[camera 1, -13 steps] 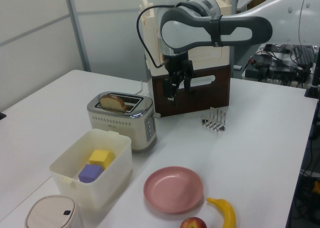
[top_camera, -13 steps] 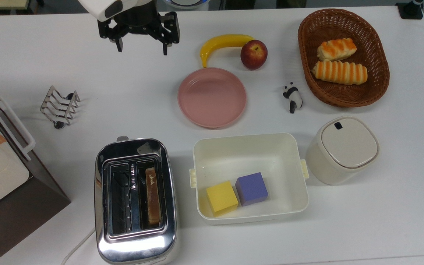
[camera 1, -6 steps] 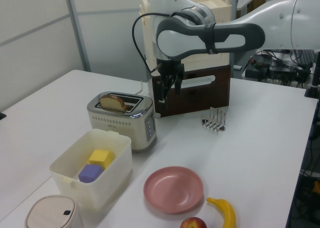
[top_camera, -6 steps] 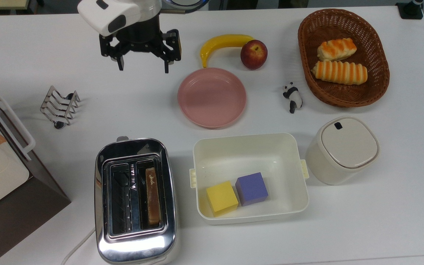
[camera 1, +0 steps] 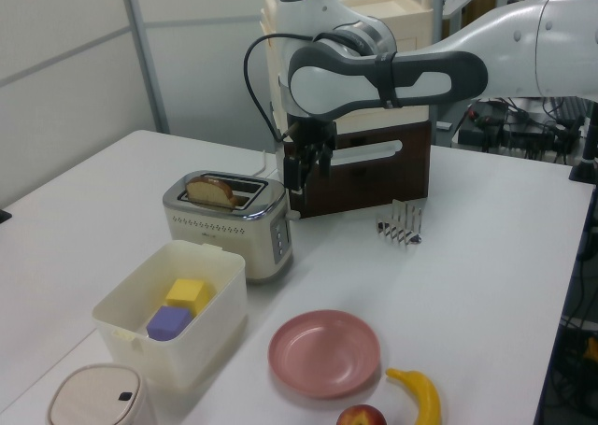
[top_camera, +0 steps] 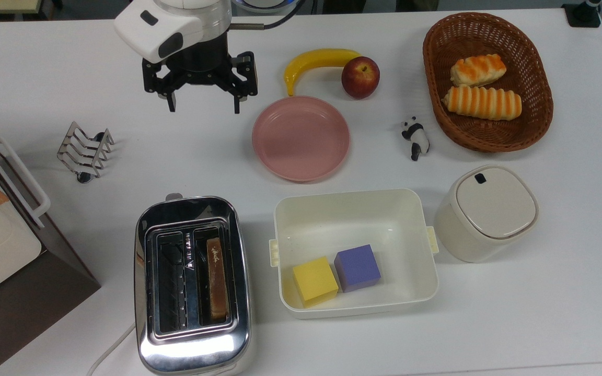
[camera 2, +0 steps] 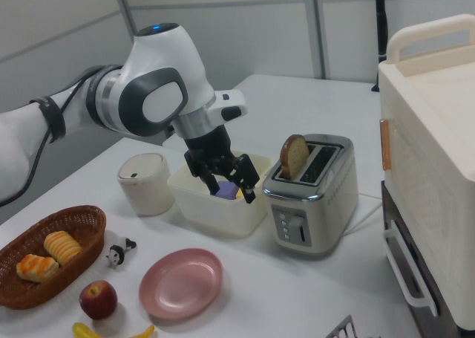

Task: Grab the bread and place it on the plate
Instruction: 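Move the open gripper over the toaster toward the toast slice, then lower the gripper and close it on the toast slice's crust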

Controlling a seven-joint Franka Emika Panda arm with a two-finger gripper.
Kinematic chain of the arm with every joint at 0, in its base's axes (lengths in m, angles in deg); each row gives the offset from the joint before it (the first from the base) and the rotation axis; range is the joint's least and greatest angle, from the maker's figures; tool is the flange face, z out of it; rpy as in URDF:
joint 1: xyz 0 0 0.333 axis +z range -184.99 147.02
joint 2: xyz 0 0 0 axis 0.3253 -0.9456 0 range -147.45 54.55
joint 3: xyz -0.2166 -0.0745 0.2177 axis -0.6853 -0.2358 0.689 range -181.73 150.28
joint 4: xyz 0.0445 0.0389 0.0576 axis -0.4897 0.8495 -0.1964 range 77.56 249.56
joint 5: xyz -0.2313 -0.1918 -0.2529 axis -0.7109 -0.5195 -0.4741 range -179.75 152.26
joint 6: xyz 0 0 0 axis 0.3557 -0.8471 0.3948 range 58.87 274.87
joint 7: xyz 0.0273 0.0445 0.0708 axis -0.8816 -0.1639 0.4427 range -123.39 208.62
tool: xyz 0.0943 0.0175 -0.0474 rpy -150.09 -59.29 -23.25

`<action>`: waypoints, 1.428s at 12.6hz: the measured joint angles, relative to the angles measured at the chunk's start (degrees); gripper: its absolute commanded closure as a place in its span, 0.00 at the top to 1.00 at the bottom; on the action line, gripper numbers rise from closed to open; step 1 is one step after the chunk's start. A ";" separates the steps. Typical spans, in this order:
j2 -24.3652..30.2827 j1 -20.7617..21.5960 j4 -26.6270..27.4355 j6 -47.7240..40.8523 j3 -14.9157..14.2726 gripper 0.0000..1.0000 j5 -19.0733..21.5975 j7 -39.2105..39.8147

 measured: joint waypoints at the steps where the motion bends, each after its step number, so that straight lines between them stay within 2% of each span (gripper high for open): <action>1: -0.12 0.00 0.00 0.79 0.00 1.00 -0.12 0.01; 12: -0.72 -0.01 0.00 3.62 0.00 1.00 -0.28 0.03; 15: -1.88 -0.02 0.02 10.52 0.00 1.00 -0.28 0.03; 16: -2.75 -0.03 0.03 14.05 0.00 0.96 -0.28 0.03; 18: -4.38 -0.03 0.04 21.98 0.00 0.96 -0.27 0.02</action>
